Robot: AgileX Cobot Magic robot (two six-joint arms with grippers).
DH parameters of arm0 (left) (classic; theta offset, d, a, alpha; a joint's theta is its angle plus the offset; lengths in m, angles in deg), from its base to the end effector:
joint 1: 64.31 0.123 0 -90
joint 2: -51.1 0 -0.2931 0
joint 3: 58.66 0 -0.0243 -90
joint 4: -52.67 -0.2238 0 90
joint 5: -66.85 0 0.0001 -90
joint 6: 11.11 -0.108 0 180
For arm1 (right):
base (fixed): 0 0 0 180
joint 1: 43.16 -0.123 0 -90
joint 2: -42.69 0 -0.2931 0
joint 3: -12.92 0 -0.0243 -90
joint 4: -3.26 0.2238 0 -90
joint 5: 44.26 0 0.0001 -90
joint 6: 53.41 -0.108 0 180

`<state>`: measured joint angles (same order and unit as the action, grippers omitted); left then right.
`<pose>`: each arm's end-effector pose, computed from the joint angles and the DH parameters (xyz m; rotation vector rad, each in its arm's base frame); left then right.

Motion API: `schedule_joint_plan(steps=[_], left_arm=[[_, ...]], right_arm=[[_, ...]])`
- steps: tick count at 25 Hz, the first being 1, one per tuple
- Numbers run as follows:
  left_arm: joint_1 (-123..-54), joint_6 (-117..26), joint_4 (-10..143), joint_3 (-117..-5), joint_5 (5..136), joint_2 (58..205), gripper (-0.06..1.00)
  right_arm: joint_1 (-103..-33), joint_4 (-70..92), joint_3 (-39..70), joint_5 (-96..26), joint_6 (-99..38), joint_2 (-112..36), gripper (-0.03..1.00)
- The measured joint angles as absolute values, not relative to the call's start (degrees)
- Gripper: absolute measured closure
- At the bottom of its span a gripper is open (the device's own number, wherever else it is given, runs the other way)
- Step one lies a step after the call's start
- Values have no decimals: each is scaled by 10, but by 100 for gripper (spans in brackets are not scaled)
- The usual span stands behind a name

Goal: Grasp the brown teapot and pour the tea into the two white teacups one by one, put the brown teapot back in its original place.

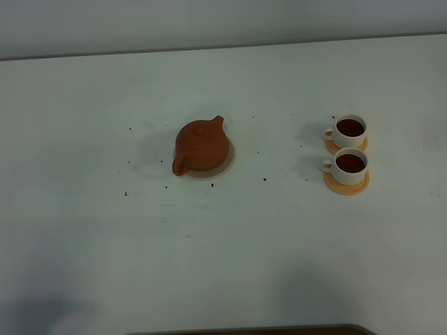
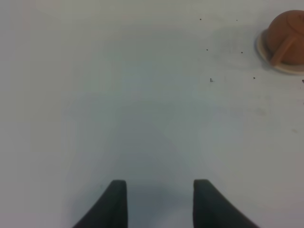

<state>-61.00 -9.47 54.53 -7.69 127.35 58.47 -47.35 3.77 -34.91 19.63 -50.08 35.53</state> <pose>-0.0182 -0.0041 0.2466 -0.0888 2.0719 -0.0212 -0.0269 -0.0011 0.2556 -0.1369 2.0704 0.0199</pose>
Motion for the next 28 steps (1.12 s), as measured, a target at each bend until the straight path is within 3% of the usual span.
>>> schedule_joint_plan(steps=[28], left_arm=[[-610,-95,545,-77,1273,585,58]], right_arm=[[-473,38,-349,196,-501,355,73]])
